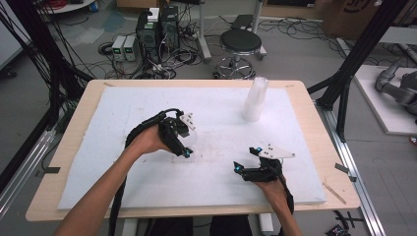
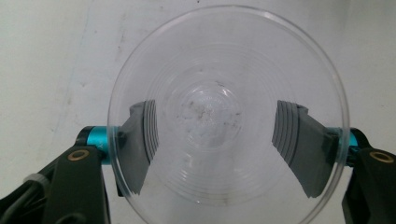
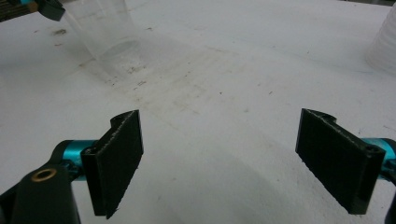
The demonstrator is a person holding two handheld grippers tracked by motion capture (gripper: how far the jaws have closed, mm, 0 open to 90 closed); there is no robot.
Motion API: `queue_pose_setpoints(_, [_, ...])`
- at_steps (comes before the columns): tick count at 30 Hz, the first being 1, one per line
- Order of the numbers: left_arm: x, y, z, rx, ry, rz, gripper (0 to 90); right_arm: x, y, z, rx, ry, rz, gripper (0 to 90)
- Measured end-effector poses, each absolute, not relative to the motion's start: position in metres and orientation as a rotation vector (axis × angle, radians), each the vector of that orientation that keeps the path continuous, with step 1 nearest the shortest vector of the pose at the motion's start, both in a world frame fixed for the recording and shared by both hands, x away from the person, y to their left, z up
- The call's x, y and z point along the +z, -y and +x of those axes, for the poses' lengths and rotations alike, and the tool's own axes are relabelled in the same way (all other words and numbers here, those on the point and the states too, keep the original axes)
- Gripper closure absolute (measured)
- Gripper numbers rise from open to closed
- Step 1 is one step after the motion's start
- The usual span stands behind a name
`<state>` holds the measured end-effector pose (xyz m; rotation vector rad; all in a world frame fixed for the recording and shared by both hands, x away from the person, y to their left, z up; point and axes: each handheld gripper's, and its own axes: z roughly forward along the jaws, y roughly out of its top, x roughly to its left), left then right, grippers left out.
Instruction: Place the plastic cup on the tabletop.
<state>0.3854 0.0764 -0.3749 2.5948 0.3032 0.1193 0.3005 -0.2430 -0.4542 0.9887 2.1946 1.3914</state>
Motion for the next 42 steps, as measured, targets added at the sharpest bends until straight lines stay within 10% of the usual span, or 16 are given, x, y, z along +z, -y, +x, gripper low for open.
queue_pose_setpoints(42, [-0.411,-0.091,0.388,0.083,-0.422,2.477,13.8,-0.454,0.244,0.299,1.393,-2.183,0.987,15.1])
